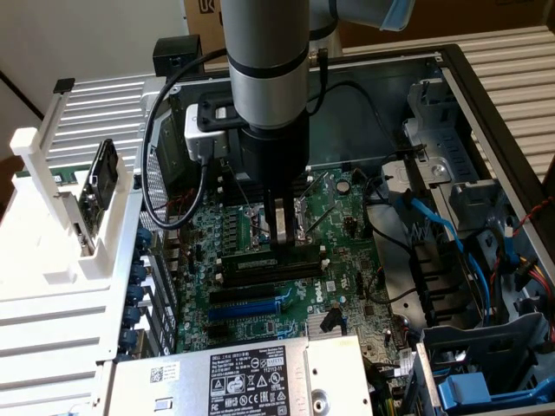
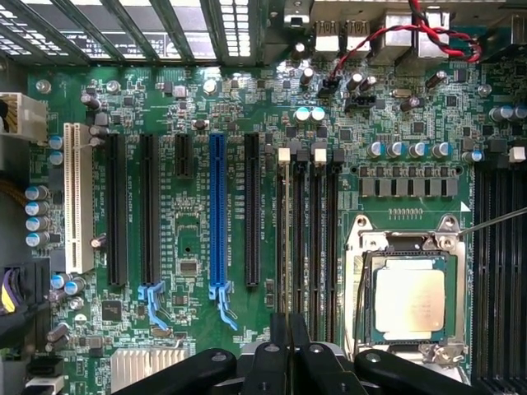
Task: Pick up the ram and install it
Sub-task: 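Insert the ram into the slot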
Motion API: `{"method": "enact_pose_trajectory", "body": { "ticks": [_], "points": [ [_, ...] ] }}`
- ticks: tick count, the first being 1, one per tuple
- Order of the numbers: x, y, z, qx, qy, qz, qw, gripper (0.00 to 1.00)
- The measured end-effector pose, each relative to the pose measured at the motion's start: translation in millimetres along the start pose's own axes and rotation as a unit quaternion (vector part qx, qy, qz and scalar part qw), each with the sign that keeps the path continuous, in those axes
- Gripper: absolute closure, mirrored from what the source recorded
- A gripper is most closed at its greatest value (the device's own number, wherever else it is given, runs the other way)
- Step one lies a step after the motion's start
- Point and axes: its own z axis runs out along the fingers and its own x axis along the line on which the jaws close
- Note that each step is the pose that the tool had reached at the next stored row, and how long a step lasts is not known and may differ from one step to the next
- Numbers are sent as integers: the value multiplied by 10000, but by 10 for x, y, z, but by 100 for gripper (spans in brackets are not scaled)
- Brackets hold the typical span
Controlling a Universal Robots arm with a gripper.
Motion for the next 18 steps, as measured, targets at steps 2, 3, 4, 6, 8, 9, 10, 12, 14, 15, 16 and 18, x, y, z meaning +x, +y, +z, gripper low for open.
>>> {"method": "enact_pose_trajectory", "body": {
  "ticks": [2, 3, 4, 6, 8, 9, 10, 12, 14, 15, 16, 18],
  "points": [
    [0, 0, 0, 0, 0, 0, 10000, 88],
    [0, 0, 1, 0, 0, 1, 10000, 88],
    [0, 0, 0, 0, 0, 1, 10000, 88],
    [0, 0, 2, 0, 0, 0, 10000, 88],
    [-1, -1, 5, 0, -1, 0, 10000, 88],
    [-1, -1, 6, 0, 0, 0, 10000, 88],
    [-1, -1, 7, 0, 0, 0, 10000, 88],
    [-2, 0, 22, 0, 1, -2, 10000, 88],
    [-2, 0, 23, 0, 1, -1, 10000, 88],
    [-2, 0, 26, 1, 0, -1, 10000, 88],
    [-2, 0, 27, 0, 1, -1, 10000, 88],
    [-2, 0, 30, 0, 1, -1, 10000, 88]
  ]
}}
